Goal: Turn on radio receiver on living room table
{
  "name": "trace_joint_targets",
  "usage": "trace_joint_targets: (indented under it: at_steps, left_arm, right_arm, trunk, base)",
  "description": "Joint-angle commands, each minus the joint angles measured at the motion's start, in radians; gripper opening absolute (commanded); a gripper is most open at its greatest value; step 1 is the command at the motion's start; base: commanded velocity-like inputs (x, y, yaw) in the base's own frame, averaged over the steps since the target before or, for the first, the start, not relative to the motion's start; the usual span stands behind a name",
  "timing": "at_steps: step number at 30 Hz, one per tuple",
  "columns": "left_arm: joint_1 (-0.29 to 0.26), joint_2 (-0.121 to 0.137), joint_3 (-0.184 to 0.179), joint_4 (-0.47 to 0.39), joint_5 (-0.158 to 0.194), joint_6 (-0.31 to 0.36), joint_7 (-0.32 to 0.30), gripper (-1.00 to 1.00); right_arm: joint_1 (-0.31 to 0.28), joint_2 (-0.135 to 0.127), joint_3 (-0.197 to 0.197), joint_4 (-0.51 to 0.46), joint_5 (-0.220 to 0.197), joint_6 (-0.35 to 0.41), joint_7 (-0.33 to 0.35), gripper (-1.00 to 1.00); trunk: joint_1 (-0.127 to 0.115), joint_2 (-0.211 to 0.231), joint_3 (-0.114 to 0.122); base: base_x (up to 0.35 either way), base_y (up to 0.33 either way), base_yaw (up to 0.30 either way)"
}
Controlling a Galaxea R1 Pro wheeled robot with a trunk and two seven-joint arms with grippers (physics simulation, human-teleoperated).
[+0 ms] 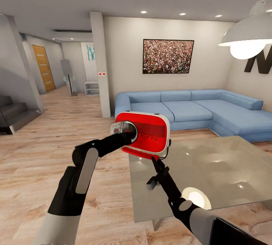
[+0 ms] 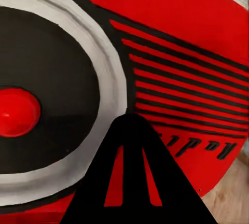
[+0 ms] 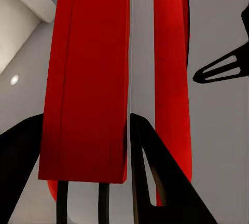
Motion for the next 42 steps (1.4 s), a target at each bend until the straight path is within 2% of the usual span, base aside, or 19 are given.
trace_joint_targets:
  at_steps: [1, 6, 14, 18, 22, 27, 42]
  left_arm:
    - [-0.008, 0.000, 0.000, 0.001, 0.000, 0.001, 0.000, -1.00]
    - [-0.045, 0.000, 0.000, 0.011, -0.004, 0.003, 0.002, -1.00]
    - [-0.061, 0.000, 0.001, 0.054, -0.011, 0.002, 0.011, -1.00]
    - [-0.061, 0.000, 0.001, 0.063, -0.015, 0.001, 0.074, -1.00]
    - [-0.062, 0.000, 0.001, 0.074, -0.014, 0.001, 0.168, -1.00]
    - [-0.061, 0.000, 0.003, 0.077, -0.015, 0.001, 0.200, -1.00]
    - [-0.059, 0.000, 0.006, 0.100, -0.012, 0.002, 0.200, -1.00]
  right_arm:
    - [0.000, 0.000, -0.009, 0.000, 0.001, -0.001, 0.000, -1.00]
    - [0.000, 0.000, -0.008, 0.000, 0.001, -0.001, 0.000, -1.00]
    - [0.000, 0.000, -0.008, 0.000, 0.001, -0.002, 0.000, -1.00]
    - [0.000, 0.000, -0.008, 0.000, 0.001, -0.002, 0.000, -1.00]
    - [0.000, 0.000, -0.008, 0.000, 0.001, -0.002, 0.000, -1.00]
    - [0.000, 0.000, -0.009, 0.001, -0.001, -0.002, 0.000, -1.00]
    - [0.000, 0.000, -0.013, 0.001, -0.005, -0.009, 0.000, -1.00]
  trunk:
    - [0.000, 0.000, 0.000]
    - [0.000, 0.000, 0.000]
    - [0.000, 0.000, 0.000]
    - [0.000, 0.000, 0.000]
    - [0.000, 0.000, 0.000]
    - [0.000, 0.000, 0.000]
    - [0.000, 0.000, 0.000]
  base:
    - [0.000, 0.000, 0.000]
    - [0.000, 0.000, 0.000]
    - [0.000, 0.000, 0.000]
    - [0.000, 0.000, 0.000]
    - [0.000, 0.000, 0.000]
    - [0.000, 0.000, 0.000]
    - [0.000, 0.000, 0.000]
